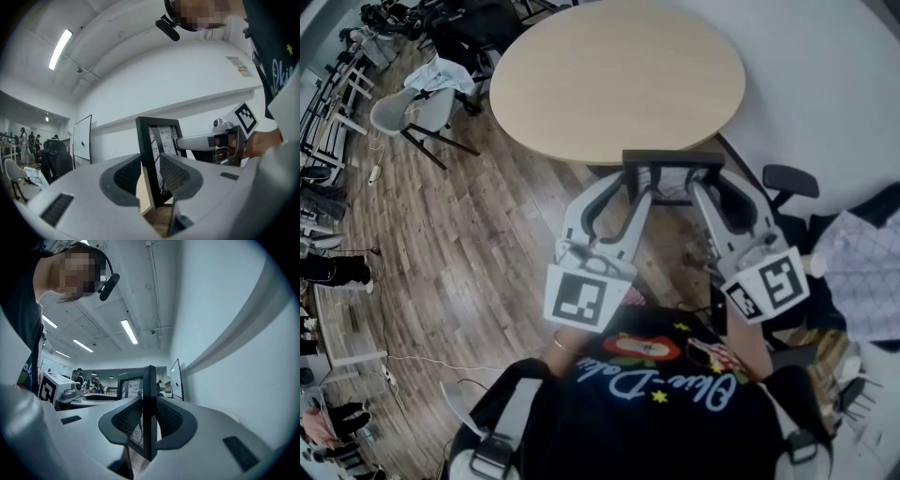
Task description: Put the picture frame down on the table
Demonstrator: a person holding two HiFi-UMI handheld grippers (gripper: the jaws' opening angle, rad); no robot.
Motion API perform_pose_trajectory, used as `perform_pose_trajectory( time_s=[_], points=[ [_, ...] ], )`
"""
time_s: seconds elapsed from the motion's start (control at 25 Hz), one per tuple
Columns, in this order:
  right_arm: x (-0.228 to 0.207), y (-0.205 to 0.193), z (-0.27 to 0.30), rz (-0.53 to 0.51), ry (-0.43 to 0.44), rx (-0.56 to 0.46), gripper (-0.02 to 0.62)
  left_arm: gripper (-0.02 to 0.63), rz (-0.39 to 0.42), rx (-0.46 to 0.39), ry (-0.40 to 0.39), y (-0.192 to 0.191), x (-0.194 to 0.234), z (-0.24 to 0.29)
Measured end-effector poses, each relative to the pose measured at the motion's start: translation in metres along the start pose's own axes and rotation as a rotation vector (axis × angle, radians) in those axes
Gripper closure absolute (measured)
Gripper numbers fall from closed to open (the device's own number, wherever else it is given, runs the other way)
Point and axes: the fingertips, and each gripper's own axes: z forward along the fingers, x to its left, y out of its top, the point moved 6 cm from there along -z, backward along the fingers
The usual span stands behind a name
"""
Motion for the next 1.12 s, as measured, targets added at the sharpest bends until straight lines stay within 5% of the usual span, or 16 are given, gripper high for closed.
perform_pose_trajectory(
  time_s=[1.12],
  points=[
    [-0.008, -0.002, 0.088, -0.023, -0.071, -0.021, 0.526, 0.497, -0.008, -0.051, -0.069, -0.011, 0.090, 0.037]
  ],
)
